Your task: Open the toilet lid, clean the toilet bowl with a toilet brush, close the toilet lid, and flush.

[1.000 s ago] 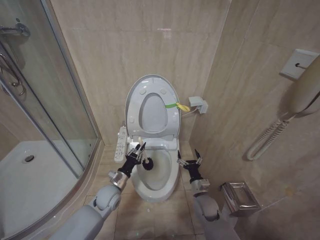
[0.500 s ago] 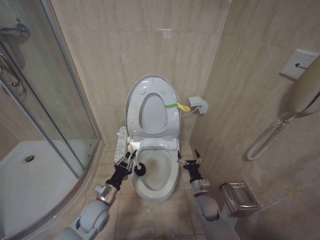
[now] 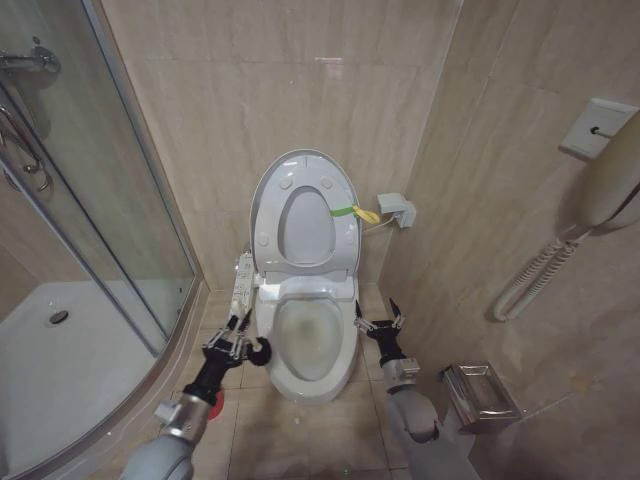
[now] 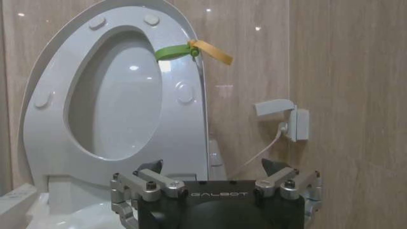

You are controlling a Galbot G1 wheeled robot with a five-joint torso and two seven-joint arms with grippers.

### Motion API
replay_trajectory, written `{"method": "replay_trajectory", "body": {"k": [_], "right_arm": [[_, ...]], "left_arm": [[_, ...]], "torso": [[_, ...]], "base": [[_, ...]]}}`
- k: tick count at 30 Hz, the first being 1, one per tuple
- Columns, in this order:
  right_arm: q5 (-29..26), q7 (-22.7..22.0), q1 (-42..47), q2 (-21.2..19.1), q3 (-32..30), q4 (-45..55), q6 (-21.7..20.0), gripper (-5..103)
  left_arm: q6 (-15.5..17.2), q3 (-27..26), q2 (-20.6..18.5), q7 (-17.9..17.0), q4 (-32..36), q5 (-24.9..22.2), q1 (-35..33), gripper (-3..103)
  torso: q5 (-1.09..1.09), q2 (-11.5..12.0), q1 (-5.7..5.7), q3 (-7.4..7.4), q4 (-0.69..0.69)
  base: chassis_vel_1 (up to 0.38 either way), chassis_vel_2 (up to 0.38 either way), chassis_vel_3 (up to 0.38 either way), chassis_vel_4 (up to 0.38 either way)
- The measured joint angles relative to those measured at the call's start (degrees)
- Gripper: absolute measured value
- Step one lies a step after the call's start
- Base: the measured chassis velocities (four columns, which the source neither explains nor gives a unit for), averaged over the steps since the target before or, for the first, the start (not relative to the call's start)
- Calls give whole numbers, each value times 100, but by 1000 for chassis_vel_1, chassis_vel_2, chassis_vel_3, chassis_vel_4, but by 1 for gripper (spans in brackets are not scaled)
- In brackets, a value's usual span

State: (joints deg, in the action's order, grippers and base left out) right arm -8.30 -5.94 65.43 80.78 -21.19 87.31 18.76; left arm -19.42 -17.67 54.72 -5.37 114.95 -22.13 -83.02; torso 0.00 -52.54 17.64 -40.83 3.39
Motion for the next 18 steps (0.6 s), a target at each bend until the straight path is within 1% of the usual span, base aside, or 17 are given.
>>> {"method": "replay_trajectory", "body": {"k": [2,4,5,6,8,9,13,14,17,18], "right_arm": [[0,0,0,0,0,0,0,100],[0,0,0,0,0,0,0,100],[0,0,0,0,0,0,0,100],[0,0,0,0,0,0,0,100],[0,0,0,0,0,0,0,100],[0,0,0,0,0,0,0,100],[0,0,0,0,0,0,0,100],[0,0,0,0,0,0,0,100],[0,0,0,0,0,0,0,100],[0,0,0,0,0,0,0,100]], "left_arm": [[-2,-56,3,4,37,5,-79,18],[-60,-373,57,27,232,80,-527,18],[-60,-373,57,27,232,80,-527,18],[-83,-446,92,38,284,119,-690,18],[-205,-648,243,81,413,282,-1138,18],[-205,-648,243,81,413,282,-1138,18],[-474,-900,503,143,512,559,-1694,18],[-474,-900,503,143,512,559,-1694,18],[-655,-1077,679,149,512,671,-1918,18],[-655,-1077,679,149,512,671,-1918,18]], "torso": [[0,0,0,0,0],[0,0,0,0,1],[0,0,0,0,1],[0,0,0,0,1],[0,0,0,0,1],[0,0,0,0,1],[0,0,-1,0,-1],[0,0,-1,0,-1],[0,0,0,0,0],[0,0,0,0,0]], "base": [[0,0,0,0],[0,0,0,0],[0,0,0,0],[0,0,0,0],[0,0,0,0],[0,0,0,0],[0,0,0,0],[0,0,0,0],[0,0,0,0],[0,0,0,0]]}}
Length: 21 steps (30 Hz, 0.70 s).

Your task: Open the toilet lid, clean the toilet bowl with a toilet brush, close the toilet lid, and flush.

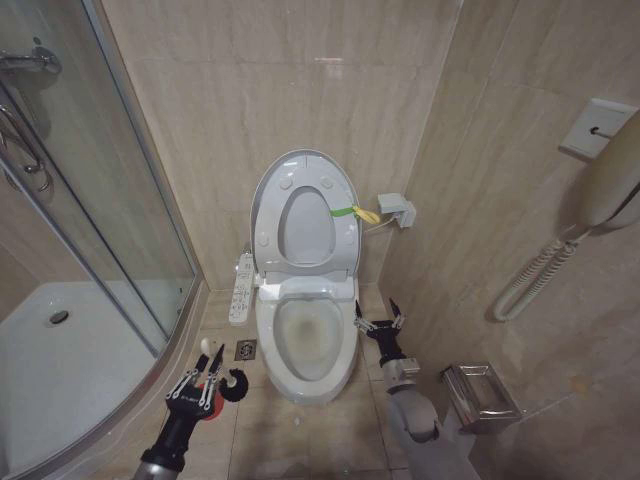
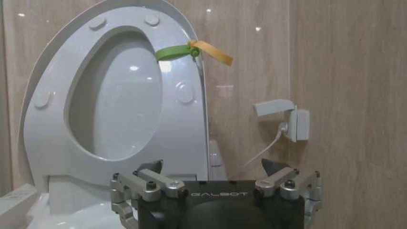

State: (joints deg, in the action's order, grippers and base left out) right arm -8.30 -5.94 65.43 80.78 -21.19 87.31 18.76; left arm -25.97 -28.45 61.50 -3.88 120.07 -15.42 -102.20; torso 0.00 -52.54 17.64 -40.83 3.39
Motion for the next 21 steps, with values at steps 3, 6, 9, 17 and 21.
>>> {"method": "replay_trajectory", "body": {"k": [3,6,9,17,21], "right_arm": [[0,0,0,0,0,0,0,100],[0,0,0,0,0,0,0,100],[0,0,0,0,0,0,0,100],[0,0,0,0,0,0,0,100],[0,0,0,0,0,0,0,100]], "left_arm": [[-101,-186,110,-78,-108,36,-78,18],[-149,-284,156,-154,-204,35,-84,18],[-235,-382,189,-202,-366,22,-69,18],[-607,-641,172,-213,-1170,-254,223,18],[-713,-598,168,-164,-1517,-385,431,18]], "torso": [[0,0,0,0,0],[0,0,0,0,0],[0,0,0,0,0],[0,0,1,-1,0],[0,0,1,-1,0]], "base": [[0,0,0,0],[0,0,0,0],[0,0,0,0],[0,0,0,0],[0,0,0,0]]}}
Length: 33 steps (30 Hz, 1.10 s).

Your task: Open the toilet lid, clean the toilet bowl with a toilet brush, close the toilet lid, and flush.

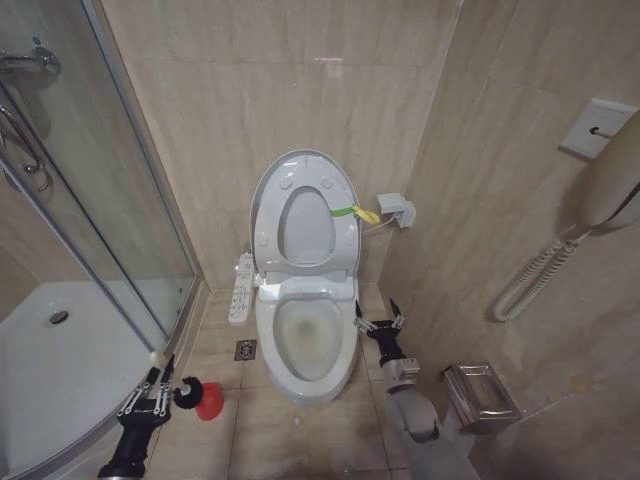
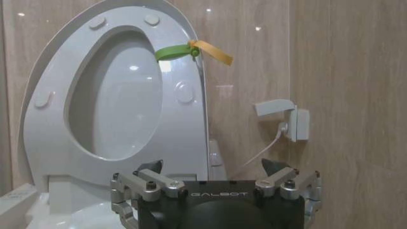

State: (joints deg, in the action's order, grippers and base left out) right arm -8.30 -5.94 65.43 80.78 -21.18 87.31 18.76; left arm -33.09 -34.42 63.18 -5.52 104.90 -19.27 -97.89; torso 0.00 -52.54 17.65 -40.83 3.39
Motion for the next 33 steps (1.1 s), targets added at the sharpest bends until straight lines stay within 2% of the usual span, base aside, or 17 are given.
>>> {"method": "replay_trajectory", "body": {"k": [10,23,27,33], "right_arm": [[0,0,0,0,0,0,0,100],[0,0,0,0,0,0,0,100],[0,0,0,0,0,-1,0,100],[0,0,0,0,0,0,0,100]], "left_arm": [[-221,270,7,95,-793,-185,524,18],[-703,300,-230,225,-2208,-757,1277,18],[-863,427,-299,345,-2804,-995,1700,18],[-1012,659,-320,583,-3223,-1334,2080,18]], "torso": [[0,0,0,0,0],[0,0,0,0,-1],[0,1,0,0,0],[0,0,0,0,0]], "base": [[0,0,0,0],[0,0,0,0],[0,0,0,0],[0,0,0,0]]}}
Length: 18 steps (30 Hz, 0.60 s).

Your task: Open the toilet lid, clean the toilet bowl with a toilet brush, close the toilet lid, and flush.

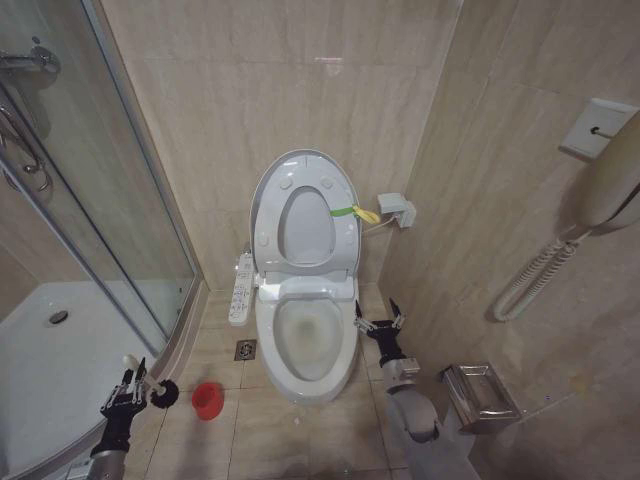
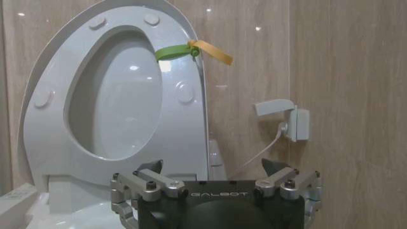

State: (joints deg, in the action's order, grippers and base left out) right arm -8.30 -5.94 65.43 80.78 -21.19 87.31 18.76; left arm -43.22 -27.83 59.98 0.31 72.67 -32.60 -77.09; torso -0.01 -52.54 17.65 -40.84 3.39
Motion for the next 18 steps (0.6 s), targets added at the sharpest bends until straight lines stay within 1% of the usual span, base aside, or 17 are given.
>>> {"method": "replay_trajectory", "body": {"k": [2,5,8,10,14,15,18], "right_arm": [[0,0,0,0,0,0,0,100],[0,0,0,0,0,0,0,100],[0,0,0,0,0,0,0,100],[0,0,0,0,0,0,0,100],[0,0,0,0,0,0,0,100],[0,0,0,0,0,0,0,100],[0,0,0,0,0,0,0,100]], "left_arm": [[-66,170,41,93,-183,-129,187,18],[-86,301,98,119,-324,-155,325,18],[-141,524,185,156,-621,-181,567,18],[-158,556,201,166,-694,-184,619,18],[-276,727,304,212,-1182,-202,942,18],[-276,727,304,212,-1182,-202,942,18],[-350,839,325,283,-1550,-301,1202,18]], "torso": [[2,0,0,0,0],[0,0,0,0,0],[0,0,0,0,0],[0,0,0,0,0],[0,0,0,0,0],[0,0,0,0,0],[1,0,0,0,0]], "base": [[0,0,0,0],[0,0,0,0],[0,0,0,0],[0,0,0,0],[0,0,0,0],[0,0,0,0],[0,0,0,0]]}}
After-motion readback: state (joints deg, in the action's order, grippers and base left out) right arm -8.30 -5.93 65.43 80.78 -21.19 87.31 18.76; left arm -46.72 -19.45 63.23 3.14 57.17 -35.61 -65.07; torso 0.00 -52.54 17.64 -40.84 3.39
